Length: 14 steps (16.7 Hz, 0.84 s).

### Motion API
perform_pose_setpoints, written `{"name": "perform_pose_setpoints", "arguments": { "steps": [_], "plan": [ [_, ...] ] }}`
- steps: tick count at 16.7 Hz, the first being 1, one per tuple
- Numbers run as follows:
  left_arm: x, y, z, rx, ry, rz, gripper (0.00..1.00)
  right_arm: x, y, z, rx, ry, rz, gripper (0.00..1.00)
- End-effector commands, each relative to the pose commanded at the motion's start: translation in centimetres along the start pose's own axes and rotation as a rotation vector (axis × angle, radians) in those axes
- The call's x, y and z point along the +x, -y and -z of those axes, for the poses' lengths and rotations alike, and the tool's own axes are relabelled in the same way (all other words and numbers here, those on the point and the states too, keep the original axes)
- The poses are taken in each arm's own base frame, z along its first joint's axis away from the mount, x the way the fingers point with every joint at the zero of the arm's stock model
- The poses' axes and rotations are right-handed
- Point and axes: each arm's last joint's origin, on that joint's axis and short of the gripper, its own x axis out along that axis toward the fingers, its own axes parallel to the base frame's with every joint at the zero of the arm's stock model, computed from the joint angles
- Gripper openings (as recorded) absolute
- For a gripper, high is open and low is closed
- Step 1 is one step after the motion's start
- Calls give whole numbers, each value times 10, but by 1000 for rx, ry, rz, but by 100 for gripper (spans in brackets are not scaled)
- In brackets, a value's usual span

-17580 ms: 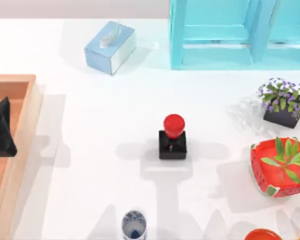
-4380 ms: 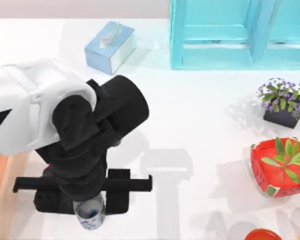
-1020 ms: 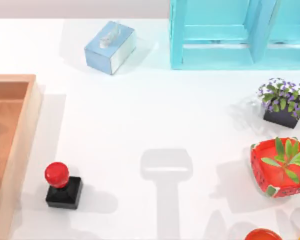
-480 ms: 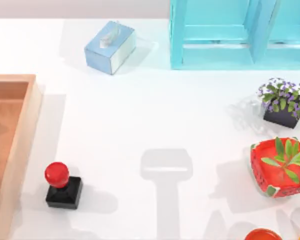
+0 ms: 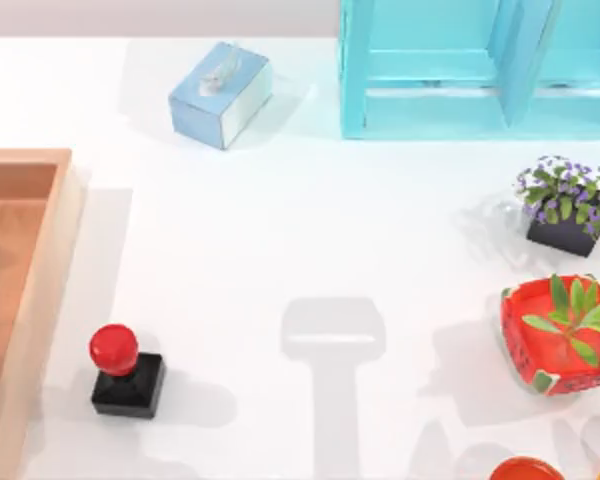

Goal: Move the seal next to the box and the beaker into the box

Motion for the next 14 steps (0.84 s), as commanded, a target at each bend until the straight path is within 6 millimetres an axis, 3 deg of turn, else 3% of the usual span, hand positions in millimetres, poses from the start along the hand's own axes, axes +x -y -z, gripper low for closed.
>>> {"name": "perform_pose_setpoints", "arguments": {
  "steps": [14],
  "plan": [
    [-97, 0, 1, 5, 1, 0, 100, 0, 0, 0, 0, 0, 0, 100]
  ]
}}
